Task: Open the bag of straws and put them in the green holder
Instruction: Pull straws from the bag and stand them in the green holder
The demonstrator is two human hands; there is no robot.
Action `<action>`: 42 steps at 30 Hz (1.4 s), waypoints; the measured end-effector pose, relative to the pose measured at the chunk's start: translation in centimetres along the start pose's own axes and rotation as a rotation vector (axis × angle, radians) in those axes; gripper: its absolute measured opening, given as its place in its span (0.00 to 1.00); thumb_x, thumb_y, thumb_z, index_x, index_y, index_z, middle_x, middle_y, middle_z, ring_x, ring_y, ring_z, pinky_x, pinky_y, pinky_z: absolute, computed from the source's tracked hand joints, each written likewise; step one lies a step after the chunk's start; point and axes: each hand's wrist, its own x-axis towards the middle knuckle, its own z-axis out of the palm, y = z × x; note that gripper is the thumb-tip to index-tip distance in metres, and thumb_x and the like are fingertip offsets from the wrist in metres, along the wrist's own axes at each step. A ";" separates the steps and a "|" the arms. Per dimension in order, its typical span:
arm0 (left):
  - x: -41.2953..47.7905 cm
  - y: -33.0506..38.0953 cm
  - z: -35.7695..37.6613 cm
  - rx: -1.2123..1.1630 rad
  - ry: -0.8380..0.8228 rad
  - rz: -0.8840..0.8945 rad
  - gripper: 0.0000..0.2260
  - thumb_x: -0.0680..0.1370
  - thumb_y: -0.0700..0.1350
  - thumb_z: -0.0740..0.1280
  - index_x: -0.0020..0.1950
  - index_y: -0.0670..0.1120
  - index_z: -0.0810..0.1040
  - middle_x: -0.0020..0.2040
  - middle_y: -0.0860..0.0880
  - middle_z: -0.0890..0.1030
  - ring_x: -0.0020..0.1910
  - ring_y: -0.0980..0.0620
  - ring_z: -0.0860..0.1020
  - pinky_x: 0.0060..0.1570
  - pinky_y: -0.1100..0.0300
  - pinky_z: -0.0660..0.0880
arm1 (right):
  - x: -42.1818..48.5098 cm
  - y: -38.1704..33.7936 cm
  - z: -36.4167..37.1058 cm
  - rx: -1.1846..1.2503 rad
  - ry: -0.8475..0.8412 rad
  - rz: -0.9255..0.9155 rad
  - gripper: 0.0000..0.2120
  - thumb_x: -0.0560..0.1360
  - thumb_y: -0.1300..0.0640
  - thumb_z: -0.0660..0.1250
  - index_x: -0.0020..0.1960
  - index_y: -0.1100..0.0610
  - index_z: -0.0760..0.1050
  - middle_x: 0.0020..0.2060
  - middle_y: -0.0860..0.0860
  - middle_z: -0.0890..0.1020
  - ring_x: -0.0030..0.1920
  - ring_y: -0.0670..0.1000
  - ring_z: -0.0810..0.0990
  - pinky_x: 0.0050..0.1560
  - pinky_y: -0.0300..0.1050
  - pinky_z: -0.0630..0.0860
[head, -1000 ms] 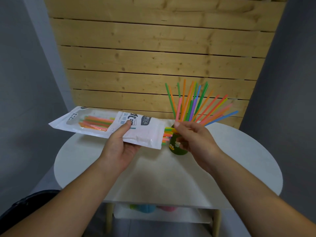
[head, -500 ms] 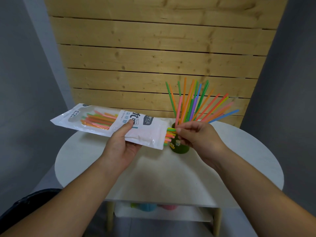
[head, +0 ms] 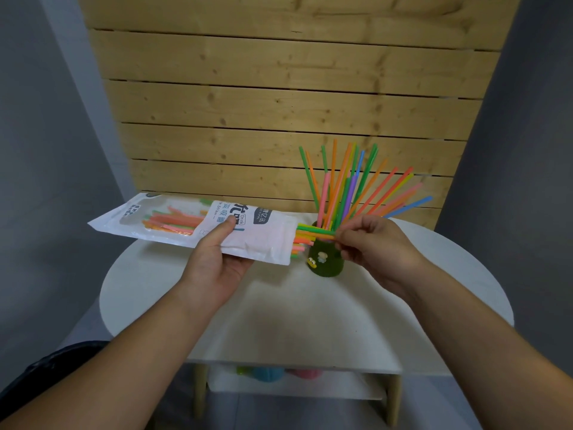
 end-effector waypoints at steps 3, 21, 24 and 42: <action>0.1 0.3 -0.1 -0.036 0.030 -0.010 0.07 0.80 0.39 0.68 0.57 0.43 0.80 0.52 0.44 0.87 0.46 0.48 0.87 0.40 0.53 0.84 | 0.0 -0.1 -0.4 0.163 -0.018 0.044 0.05 0.77 0.69 0.64 0.44 0.62 0.76 0.36 0.59 0.82 0.33 0.48 0.80 0.35 0.39 0.77; 0.2 1.5 -0.4 -0.183 0.061 0.035 0.07 0.79 0.37 0.68 0.56 0.42 0.80 0.50 0.44 0.88 0.47 0.47 0.87 0.41 0.52 0.84 | -1.0 2.3 3.0 0.535 -0.073 0.245 0.24 0.63 0.41 0.74 0.49 0.58 0.78 0.40 0.54 0.81 0.36 0.50 0.80 0.43 0.46 0.79; 0.1 1.3 -0.3 -0.167 0.048 0.029 0.08 0.79 0.37 0.68 0.57 0.42 0.80 0.50 0.44 0.87 0.47 0.47 0.87 0.40 0.52 0.84 | -0.8 2.7 4.0 0.547 -0.127 0.246 0.26 0.62 0.41 0.75 0.53 0.56 0.76 0.38 0.52 0.78 0.34 0.48 0.78 0.36 0.41 0.78; 0.6 0.7 -0.8 -0.159 0.068 -0.001 0.11 0.79 0.37 0.68 0.61 0.41 0.79 0.55 0.42 0.86 0.49 0.46 0.86 0.41 0.51 0.84 | -1.1 0.4 1.9 0.307 0.337 -0.252 0.09 0.79 0.57 0.67 0.43 0.57 0.82 0.35 0.52 0.87 0.38 0.50 0.86 0.48 0.46 0.83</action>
